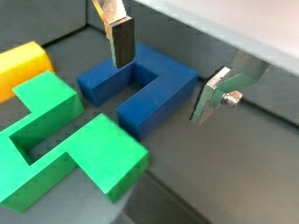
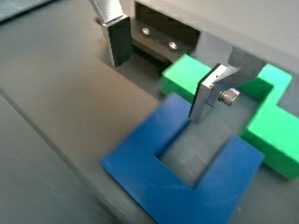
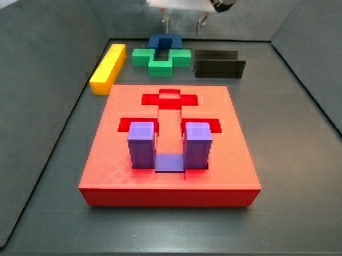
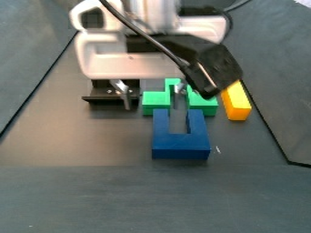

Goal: Pick up the blue object. Move up. Place the blue object on the fixture. Regrasp the blue object. Move to above the board. Insert the blue object.
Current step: Pick up the blue object.

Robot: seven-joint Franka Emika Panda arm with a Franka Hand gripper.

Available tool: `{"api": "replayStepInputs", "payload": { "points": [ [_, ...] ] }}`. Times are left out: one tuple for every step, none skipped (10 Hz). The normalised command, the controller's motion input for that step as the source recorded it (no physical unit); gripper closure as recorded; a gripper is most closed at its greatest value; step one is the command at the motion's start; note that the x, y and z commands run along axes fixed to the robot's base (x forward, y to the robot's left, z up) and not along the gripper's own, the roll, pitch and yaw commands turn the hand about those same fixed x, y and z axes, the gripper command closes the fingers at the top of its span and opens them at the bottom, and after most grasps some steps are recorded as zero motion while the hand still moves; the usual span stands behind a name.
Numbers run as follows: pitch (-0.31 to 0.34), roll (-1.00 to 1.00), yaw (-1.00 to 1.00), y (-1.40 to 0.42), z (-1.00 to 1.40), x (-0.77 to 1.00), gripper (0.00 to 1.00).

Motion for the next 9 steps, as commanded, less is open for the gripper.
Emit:
{"api": "replayStepInputs", "payload": {
  "points": [
    [-0.109, -0.02, 0.03, -0.07, -0.36, 0.00, 0.00],
    [-0.084, -0.06, 0.03, -0.05, -0.38, 0.13, 0.00],
    [-0.046, -0.11, 0.07, -0.05, -0.32, 0.41, 0.00],
    [-0.047, -0.10, 0.09, -0.01, -0.37, 0.34, 0.00],
    [-0.033, -0.01, 0.11, 0.00, -0.35, 0.01, 0.00],
    [-0.039, -0.04, 0.05, 0.00, -0.24, -0.20, 0.00],
    [-0.057, -0.02, 0.05, 0.00, -0.15, -0.30, 0.00],
    [-0.084, -0.01, 0.07, -0.04, -0.13, -0.25, 0.00],
    [-0.077, 0.00, 0.02, -0.08, -0.08, -0.13, 0.00]
  ]
}}
